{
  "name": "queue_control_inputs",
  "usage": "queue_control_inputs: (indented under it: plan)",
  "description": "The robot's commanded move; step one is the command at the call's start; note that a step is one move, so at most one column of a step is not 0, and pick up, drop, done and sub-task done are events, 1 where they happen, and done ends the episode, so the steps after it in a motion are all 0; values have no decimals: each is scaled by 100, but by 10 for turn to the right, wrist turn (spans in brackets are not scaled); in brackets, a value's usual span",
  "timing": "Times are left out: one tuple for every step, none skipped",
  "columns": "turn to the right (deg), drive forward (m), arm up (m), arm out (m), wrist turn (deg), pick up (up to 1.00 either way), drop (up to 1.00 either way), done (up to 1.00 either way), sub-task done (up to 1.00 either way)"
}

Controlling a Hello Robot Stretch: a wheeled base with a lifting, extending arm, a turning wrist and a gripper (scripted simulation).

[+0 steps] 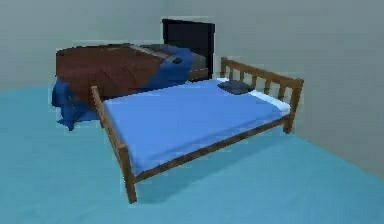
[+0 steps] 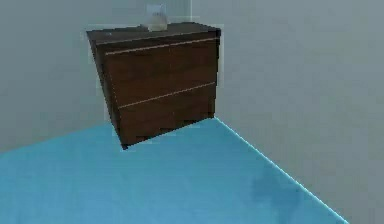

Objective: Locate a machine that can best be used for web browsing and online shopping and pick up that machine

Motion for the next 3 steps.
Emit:
queue_control_inputs:
  plan:
    - [-450, 0, 0, 0, 0, 0, 0, 0, 0]
    - [-240, 0, 0, 0, 0, 0, 0, 0, 0]
    - [0, 100, 0, 0, 0, 0, 0, 0, 0]
